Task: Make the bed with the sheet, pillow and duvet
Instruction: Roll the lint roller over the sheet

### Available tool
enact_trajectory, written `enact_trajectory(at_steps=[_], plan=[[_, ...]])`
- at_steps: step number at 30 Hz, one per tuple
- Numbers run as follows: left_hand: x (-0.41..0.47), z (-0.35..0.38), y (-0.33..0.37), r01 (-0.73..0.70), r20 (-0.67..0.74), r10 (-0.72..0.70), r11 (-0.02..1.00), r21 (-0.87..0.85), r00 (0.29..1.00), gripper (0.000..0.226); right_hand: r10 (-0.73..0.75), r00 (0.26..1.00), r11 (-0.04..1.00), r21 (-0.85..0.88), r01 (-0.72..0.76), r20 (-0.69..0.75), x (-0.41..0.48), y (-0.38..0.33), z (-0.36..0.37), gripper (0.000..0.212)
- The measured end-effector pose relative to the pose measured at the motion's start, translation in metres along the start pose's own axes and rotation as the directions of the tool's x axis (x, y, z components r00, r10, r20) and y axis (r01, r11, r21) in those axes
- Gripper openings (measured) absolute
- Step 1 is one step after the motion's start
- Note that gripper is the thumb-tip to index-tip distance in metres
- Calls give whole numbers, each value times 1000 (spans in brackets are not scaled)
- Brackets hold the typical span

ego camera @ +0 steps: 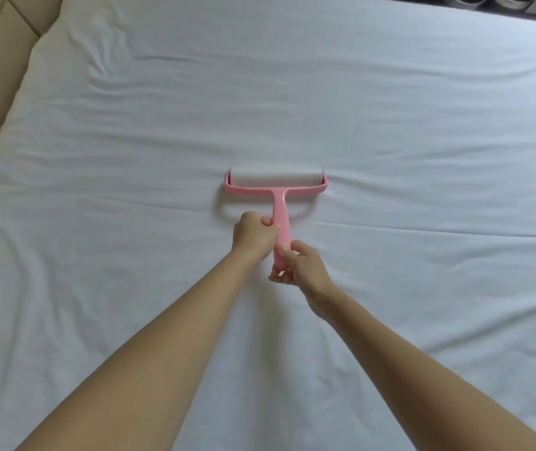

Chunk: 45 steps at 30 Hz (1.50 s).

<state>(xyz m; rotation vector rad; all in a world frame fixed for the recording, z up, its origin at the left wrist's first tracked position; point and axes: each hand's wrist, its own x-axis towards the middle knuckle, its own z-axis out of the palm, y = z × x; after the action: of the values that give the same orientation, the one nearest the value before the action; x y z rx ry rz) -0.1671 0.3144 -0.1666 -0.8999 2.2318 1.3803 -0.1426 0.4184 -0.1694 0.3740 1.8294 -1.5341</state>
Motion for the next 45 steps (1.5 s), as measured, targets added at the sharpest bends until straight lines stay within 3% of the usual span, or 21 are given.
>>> enact_trajectory(at_steps=[2,5,15,22,29,32,36,40,45], plan=[[26,-3,15,7,-11,-7,1000,-5,1000,30,-3,1000,1000,8,3,-4,27,-17,-3,22],[67,-8,37,22,-30,-23,1000,-12,999,14,-25,1000,999,31,25,-1,63,-40,-4,18],[174,-28,94,82,-106,-89,994,-74,990,30,-128,992,991,-48,128,-5,164,-104,-6,19],[192,-28,105,90,-123,-107,986,-141,987,34,-114,993,986,-125,114,10,196,-114,-7,24],[141,-10,67,86,-84,-90,995,-46,992,28,-102,995,986,-134,99,-14,144,-69,-6,30],[95,7,36,111,-30,-114,991,-73,993,14,-73,997,994,-79,71,-24,101,-31,-6,30],[36,24,-6,89,14,-89,996,7,996,17,-39,999,997,-73,37,-33,45,18,-7,29],[-16,36,-39,78,131,-86,995,65,988,13,7,1000,997,-83,-6,2,-6,61,-10,27],[-73,50,-69,165,258,-178,984,71,950,13,33,998,978,-207,-20,59,-62,111,-18,26]])
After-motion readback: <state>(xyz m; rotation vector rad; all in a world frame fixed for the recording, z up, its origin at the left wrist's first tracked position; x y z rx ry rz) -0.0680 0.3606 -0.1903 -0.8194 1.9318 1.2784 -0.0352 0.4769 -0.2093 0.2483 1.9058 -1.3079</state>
